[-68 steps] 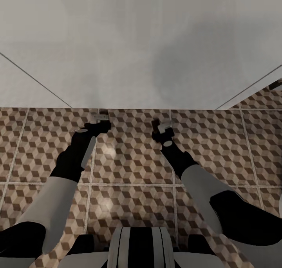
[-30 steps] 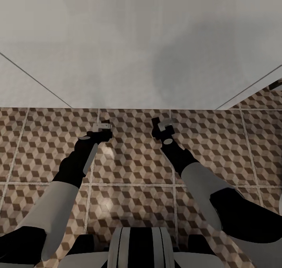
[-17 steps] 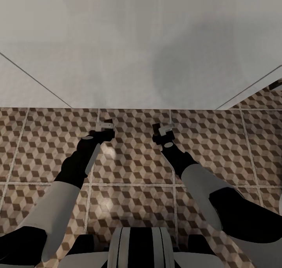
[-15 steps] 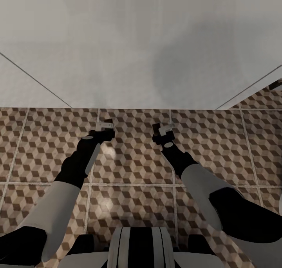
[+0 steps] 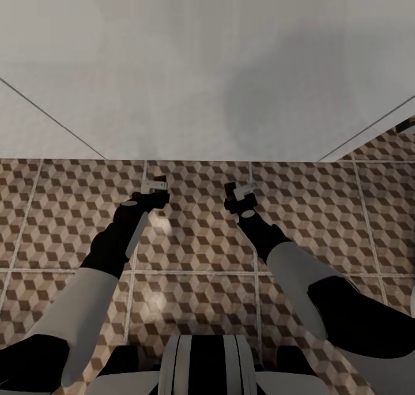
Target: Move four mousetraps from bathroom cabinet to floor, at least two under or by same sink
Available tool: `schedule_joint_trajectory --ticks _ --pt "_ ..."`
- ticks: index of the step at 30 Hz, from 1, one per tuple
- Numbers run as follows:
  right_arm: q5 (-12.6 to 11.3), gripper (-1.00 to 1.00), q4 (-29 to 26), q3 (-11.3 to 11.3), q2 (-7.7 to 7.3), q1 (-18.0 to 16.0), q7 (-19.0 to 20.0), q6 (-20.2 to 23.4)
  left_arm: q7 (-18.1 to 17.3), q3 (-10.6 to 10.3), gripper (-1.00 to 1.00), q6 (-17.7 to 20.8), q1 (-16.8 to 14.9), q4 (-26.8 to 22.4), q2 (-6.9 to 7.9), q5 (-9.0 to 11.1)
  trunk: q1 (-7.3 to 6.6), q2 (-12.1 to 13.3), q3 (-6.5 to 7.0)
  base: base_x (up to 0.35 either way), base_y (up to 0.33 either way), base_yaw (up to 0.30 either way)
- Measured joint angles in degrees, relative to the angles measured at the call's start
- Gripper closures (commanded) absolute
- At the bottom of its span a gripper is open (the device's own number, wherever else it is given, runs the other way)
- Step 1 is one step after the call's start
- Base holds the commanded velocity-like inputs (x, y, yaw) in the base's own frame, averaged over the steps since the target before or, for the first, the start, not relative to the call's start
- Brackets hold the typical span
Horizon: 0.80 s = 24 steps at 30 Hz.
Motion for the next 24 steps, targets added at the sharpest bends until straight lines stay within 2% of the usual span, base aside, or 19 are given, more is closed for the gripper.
schedule_joint_trajectory --ticks 24 --pt "0.0 1.0 0.0 0.0 0.0 0.0 0.0 -0.9 0.0 0.0 1.0 0.0 0.2 0.6 -0.03 0.0 0.0 0.0 0.0 0.036 0.0 0.0"
